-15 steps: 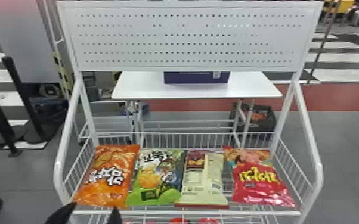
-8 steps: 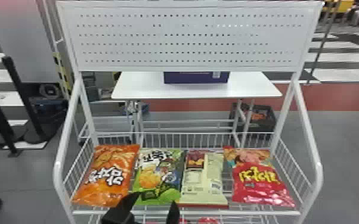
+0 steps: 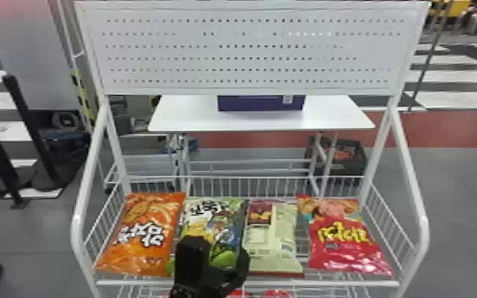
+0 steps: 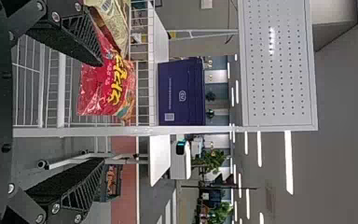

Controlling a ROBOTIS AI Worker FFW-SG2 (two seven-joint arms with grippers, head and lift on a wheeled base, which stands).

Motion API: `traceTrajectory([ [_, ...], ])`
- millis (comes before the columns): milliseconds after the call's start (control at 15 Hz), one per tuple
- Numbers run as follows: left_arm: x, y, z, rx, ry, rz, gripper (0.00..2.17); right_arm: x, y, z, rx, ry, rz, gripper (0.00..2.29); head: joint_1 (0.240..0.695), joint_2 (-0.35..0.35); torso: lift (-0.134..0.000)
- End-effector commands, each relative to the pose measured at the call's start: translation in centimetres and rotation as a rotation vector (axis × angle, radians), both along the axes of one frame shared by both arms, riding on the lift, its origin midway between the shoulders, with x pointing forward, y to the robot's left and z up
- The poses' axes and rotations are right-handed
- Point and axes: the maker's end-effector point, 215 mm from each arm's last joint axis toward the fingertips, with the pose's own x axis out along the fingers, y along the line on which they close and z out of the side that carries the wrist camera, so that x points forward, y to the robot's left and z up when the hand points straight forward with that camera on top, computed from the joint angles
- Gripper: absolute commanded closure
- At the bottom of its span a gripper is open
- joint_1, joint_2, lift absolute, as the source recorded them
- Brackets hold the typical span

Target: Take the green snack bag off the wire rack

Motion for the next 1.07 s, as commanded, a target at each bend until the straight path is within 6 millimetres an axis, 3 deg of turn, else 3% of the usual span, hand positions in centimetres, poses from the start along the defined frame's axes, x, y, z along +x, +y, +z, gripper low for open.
traceTrajectory([
  [0, 0.8, 0.3, -0.8, 0.016, 0.013, 0.006, 0.13, -0.1, -0.2, -0.2, -0.001, 0.005, -0.003, 0.17, 0.499, 0.0, 0.0],
  [200, 0.9, 1.3, -2.3, 0.034, 0.037, 0.018, 0.48, -0.1, -0.2, -0.1, 0.0, 0.002, -0.005, 0.17, 0.499, 0.0, 0.0],
  [400, 0.9, 2.7, -2.7, 0.043, 0.042, 0.057, 1.47, 0.0, -0.1, -0.3, 0.002, 0.005, -0.003, 0.17, 0.499, 0.0, 0.0],
  [467, 0.8, 2.9, -2.8, 0.046, 0.043, 0.068, 1.7, 0.0, -0.1, -0.2, 0.002, 0.002, -0.003, 0.17, 0.499, 0.0, 0.0],
  [1000, -1.0, 1.0, 2.7, -0.028, -0.04, 0.035, 1.74, 0.0, -0.2, -0.1, 0.0, 0.002, 0.0, 0.17, 0.499, 0.0, 0.0],
])
